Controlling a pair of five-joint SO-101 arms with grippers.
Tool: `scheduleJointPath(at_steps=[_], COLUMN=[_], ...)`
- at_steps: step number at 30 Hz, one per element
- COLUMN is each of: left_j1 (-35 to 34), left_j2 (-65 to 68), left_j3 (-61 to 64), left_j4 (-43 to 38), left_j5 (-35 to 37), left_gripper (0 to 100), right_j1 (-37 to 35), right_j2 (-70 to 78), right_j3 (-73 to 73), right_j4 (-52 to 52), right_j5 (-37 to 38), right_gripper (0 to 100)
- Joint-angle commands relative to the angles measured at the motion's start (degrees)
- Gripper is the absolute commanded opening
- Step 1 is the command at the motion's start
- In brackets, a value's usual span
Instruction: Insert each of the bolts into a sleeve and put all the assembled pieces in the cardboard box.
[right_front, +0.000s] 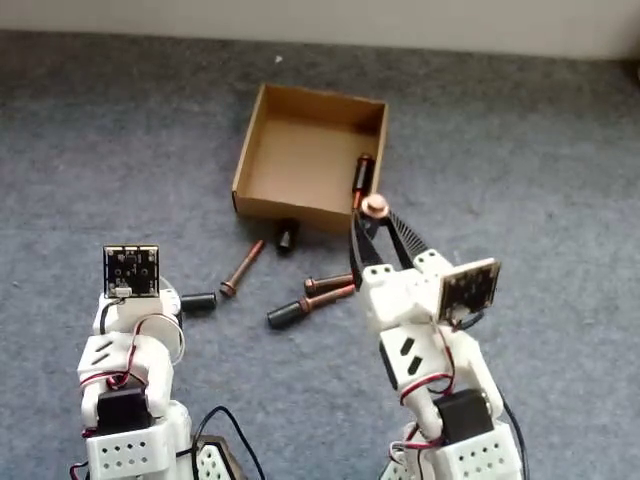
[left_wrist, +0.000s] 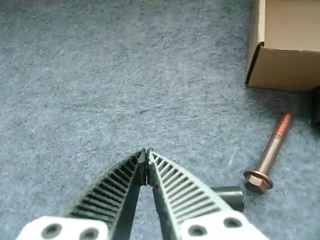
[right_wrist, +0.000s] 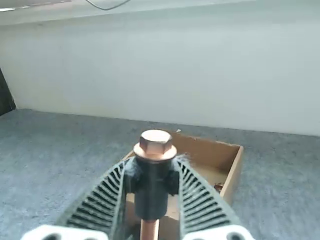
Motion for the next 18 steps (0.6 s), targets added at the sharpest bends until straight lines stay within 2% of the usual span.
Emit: scheduleJointPath(at_steps=[1, 11, 18], left_j1=[-0.57, -0.57, -0.66], left_j2=[-0.31, -0.22, -0.22], left_j3=[-0.31, -0.13, -0.13], left_j4=[-0.26, 0.09, 0.09], left_j5=[-0.88, -0.88, -0.88], left_gripper=[3, 3, 3], right_j1=[0.66, 0.75, 2.33], right_j2=[16.75, 62.81, 85.49], right_j3=[-9.98, -32.22, -45.41], right_j4=[-9.54, -24.66, -25.36], right_j5=[-0.35, -0.35, -0.44], right_gripper=[0.9, 0.9, 1.0])
